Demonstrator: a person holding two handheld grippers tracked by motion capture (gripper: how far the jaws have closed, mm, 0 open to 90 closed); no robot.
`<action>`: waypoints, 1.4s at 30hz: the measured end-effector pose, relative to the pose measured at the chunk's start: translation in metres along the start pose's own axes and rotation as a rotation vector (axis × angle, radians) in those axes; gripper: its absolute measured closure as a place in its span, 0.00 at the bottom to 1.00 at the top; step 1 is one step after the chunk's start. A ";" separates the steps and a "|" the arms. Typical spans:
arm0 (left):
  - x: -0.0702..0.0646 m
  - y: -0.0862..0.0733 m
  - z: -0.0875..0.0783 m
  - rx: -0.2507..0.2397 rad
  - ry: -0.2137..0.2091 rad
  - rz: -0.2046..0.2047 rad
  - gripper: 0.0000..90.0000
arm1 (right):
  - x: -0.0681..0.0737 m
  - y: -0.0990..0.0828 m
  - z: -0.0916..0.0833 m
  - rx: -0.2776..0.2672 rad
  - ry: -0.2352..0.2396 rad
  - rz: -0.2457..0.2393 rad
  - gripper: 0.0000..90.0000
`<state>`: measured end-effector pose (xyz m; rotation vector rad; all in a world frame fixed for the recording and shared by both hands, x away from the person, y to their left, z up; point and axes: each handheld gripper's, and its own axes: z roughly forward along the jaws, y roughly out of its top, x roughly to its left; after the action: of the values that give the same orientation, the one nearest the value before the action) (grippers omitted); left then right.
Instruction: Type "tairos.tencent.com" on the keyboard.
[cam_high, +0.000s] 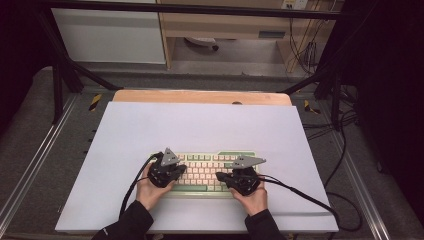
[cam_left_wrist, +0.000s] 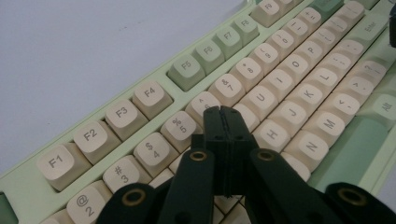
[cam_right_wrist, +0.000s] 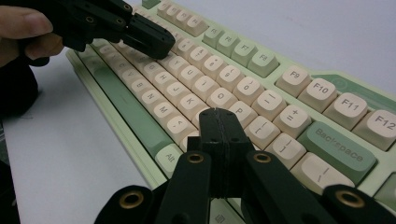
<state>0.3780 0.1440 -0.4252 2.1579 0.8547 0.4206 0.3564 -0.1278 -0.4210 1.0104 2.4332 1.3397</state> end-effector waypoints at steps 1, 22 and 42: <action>0.000 0.000 -0.002 -0.004 0.000 -0.001 1.00 | 0.000 0.000 0.000 -0.001 0.000 0.000 1.00; 0.017 -0.022 -0.046 -0.048 -0.005 -0.027 1.00 | -0.001 0.003 -0.004 -0.011 -0.007 -0.001 1.00; 0.035 -0.054 -0.069 -0.049 0.022 -0.080 1.00 | 0.007 -0.001 0.016 0.026 0.025 -0.004 1.00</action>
<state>0.3430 0.2315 -0.4202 2.0701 0.9300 0.4220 0.3579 -0.1127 -0.4298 1.0004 2.4756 1.3308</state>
